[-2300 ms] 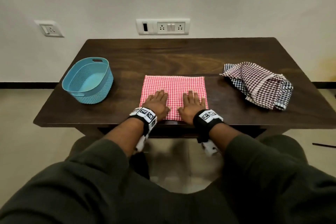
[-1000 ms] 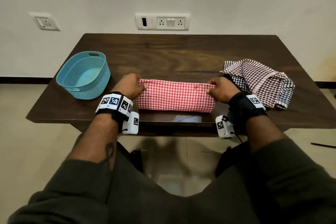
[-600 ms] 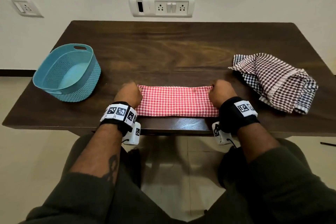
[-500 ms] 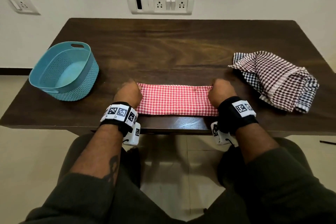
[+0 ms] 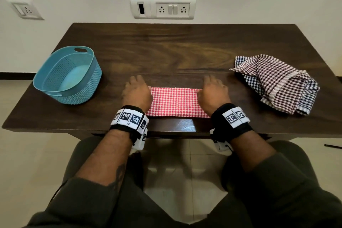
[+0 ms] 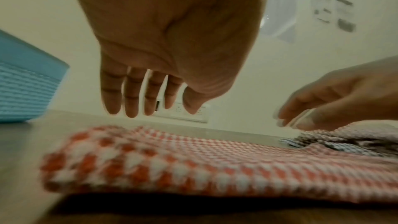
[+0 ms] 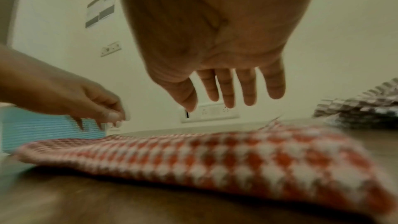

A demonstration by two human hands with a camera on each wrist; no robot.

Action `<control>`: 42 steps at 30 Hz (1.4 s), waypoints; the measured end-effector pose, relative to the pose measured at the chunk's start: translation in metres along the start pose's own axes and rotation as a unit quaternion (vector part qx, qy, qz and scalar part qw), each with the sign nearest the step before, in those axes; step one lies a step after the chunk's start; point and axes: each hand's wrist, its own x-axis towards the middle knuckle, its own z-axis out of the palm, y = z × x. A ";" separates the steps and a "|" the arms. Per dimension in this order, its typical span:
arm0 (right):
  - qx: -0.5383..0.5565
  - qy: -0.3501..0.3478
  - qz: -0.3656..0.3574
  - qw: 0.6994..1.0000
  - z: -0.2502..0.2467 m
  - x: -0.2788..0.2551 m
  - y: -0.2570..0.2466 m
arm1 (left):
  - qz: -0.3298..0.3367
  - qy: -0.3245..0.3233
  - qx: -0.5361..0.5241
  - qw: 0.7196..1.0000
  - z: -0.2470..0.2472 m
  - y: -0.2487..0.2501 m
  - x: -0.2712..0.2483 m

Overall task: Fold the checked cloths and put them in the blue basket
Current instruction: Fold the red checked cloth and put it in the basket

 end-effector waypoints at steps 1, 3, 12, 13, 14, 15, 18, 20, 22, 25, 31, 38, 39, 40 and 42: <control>0.010 -0.029 -0.046 0.998 0.004 -0.005 -0.010 | 0.076 0.011 0.013 0.997 0.004 0.007 -0.004; 0.024 -0.108 -0.110 0.988 0.017 -0.015 -0.028 | 0.228 -0.031 0.020 0.973 0.013 0.021 -0.014; -0.070 -0.186 -0.068 0.978 0.047 -0.017 0.007 | 0.194 -0.165 0.091 0.963 0.043 -0.021 -0.011; -0.074 -0.179 -0.058 0.979 0.045 -0.016 0.017 | 0.192 -0.154 0.098 0.964 0.043 -0.028 -0.010; -0.075 -0.173 -0.049 0.981 0.044 -0.016 0.025 | 0.192 -0.146 0.103 0.965 0.042 -0.034 -0.009; -0.075 -0.170 -0.042 0.982 0.041 -0.016 0.032 | 0.193 -0.142 0.105 0.965 0.041 -0.036 -0.009; -0.089 -0.178 -0.044 0.979 0.032 -0.015 0.037 | 0.190 -0.156 0.126 0.961 0.033 -0.031 -0.003; -0.086 -0.155 -0.061 0.982 0.025 -0.015 0.035 | 0.196 -0.128 0.140 0.962 0.021 -0.018 -0.003; -0.051 -0.123 -0.091 0.987 0.019 -0.015 0.035 | 0.215 -0.027 0.133 0.967 0.011 -0.001 -0.013; -0.017 -0.114 -0.110 0.987 0.014 -0.020 0.039 | 0.200 0.007 0.056 0.978 0.009 0.029 -0.038; -0.019 -0.114 -0.012 0.993 -0.002 -0.047 0.024 | 0.197 -0.114 0.036 0.973 0.015 0.049 -0.013; 0.073 -0.101 -0.145 0.982 0.003 -0.068 -0.002 | 0.232 -0.137 -0.074 0.960 -0.004 0.026 -0.013; 0.077 -0.089 -0.161 0.980 0.003 -0.063 0.000 | 0.251 -0.133 -0.071 0.956 -0.006 0.020 -0.021; 0.077 -0.101 -0.172 0.977 0.002 -0.058 0.000 | 0.267 -0.137 -0.063 0.952 -0.007 0.014 -0.031; 0.057 -0.181 -0.187 0.964 0.001 -0.052 0.000 | 0.283 -0.192 -0.037 0.939 -0.005 0.004 -0.048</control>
